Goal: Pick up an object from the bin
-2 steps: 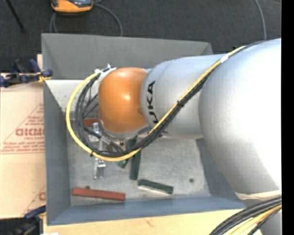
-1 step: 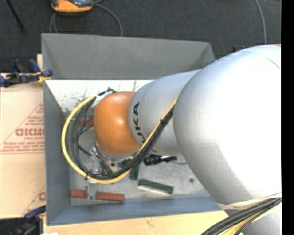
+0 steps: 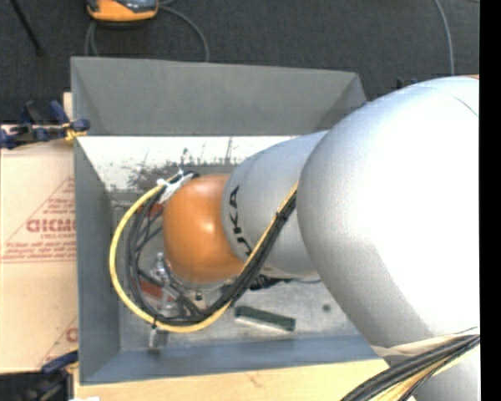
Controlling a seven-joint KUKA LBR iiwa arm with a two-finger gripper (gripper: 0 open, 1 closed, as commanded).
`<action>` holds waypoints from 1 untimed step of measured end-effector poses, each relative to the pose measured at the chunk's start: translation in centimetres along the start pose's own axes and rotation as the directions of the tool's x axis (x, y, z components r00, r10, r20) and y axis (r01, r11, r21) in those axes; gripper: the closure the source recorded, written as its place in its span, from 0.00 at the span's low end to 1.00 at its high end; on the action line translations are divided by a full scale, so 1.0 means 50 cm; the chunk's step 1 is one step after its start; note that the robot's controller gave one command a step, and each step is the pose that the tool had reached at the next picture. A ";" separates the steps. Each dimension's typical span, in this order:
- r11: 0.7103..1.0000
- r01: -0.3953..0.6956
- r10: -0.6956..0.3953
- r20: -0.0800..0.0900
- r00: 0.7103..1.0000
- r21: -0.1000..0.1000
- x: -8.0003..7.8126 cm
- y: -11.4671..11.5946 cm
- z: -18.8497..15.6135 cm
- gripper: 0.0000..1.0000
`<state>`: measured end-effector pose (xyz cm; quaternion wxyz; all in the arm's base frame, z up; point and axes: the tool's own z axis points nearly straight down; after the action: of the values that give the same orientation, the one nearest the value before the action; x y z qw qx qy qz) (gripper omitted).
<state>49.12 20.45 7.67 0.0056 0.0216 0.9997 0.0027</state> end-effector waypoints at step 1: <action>1.000 0.019 -0.018 -0.009 1.000 0.004 0.018 0.008 -0.029 0.00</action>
Offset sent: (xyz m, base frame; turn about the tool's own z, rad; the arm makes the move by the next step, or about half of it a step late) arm -0.0175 -0.0404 -0.0067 0.0709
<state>48.22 20.88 9.09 0.0013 0.0123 0.9999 0.0008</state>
